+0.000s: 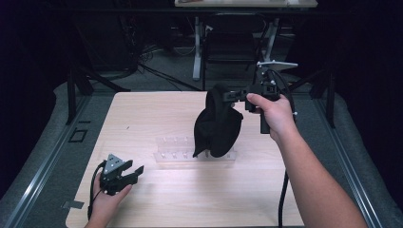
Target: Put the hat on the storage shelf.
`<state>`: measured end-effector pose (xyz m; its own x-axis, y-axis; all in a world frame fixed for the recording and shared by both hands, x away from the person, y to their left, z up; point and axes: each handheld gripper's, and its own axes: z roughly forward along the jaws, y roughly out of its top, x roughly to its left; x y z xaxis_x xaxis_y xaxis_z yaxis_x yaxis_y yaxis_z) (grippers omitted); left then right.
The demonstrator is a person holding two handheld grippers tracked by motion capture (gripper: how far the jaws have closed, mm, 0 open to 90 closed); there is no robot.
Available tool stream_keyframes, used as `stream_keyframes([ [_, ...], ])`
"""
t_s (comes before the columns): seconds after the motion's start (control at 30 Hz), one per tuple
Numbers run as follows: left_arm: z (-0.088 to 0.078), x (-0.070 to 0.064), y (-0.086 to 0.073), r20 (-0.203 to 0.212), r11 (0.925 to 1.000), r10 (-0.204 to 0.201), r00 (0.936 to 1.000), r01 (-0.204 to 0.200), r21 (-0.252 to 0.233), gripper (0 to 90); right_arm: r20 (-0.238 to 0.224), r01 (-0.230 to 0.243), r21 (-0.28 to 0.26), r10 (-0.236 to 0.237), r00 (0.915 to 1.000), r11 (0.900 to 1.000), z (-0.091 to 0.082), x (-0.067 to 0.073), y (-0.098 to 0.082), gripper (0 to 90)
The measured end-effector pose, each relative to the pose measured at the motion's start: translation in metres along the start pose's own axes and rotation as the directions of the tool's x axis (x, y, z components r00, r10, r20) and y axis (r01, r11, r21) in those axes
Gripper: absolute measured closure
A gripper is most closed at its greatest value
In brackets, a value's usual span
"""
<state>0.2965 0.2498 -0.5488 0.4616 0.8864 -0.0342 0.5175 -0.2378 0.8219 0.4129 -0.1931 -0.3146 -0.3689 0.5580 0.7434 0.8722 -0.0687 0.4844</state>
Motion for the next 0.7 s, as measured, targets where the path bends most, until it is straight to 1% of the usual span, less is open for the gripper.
stream_keyframes([
  [0.03,0.0,0.0,0.0,0.0,1.0,0.0,1.0,0.0,0.0,47.2,-0.004,-0.007,-0.006,0.007,1.0,1.0,0.002,0.0,0.0,87.8],
  [0.2,-0.001,-0.003,0.001,0.007,0.9999,0.011,0.9999,-0.011,-0.001,47.1,-0.04,0.0,0.007,0.001,0.9992,1.0,0.007,0.003,-0.002,87.5],
  [0.3,0.0,-0.006,0.002,0.011,0.9999,0.014,0.9998,-0.014,-0.008,47.1,-0.069,-0.009,0.004,0.009,0.9976,1.0,0.014,0.005,-0.005,87.2],
  [0.33,-0.001,-0.007,0.003,0.013,0.9999,0.014,0.9998,-0.014,-0.002,47.1,-0.075,-0.01,0.01,0.011,0.9972,1.0,0.015,0.005,-0.005,87.2],
  [0.43,-0.001,-0.01,0.005,0.019,0.9997,0.02,0.9996,-0.019,-0.016,47.2,-0.097,-0.017,0.008,0.018,0.9952,1.0,0.019,0.004,-0.007,87.0],
  [0.5,-0.003,-0.013,0.007,0.026,0.9994,0.029,0.9993,-0.028,-0.019,47.2,-0.099,-0.022,0.001,0.022,0.9948,1.0,0.019,0.003,-0.007,86.7],
  [0.53,-0.003,-0.015,0.009,0.029,0.9991,0.03,0.9991,-0.029,-0.032,47.2,-0.099,-0.023,-0.002,0.022,0.9948,1.0,0.019,0.002,-0.008,86.5],
  [0.63,-0.005,-0.019,0.013,0.046,0.9985,0.032,0.9984,-0.03,-0.047,47.2,-0.108,-0.029,-0.01,0.028,0.9938,1.0,0.019,0.0,-0.008,86.1],
  [0.7,-0.005,-0.023,0.017,0.058,0.9979,0.044,0.9974,-0.041,-0.051,47.2,-0.114,-0.034,-0.01,0.033,0.9929,0.999,0.02,-0.001,-0.008,86.1],
])
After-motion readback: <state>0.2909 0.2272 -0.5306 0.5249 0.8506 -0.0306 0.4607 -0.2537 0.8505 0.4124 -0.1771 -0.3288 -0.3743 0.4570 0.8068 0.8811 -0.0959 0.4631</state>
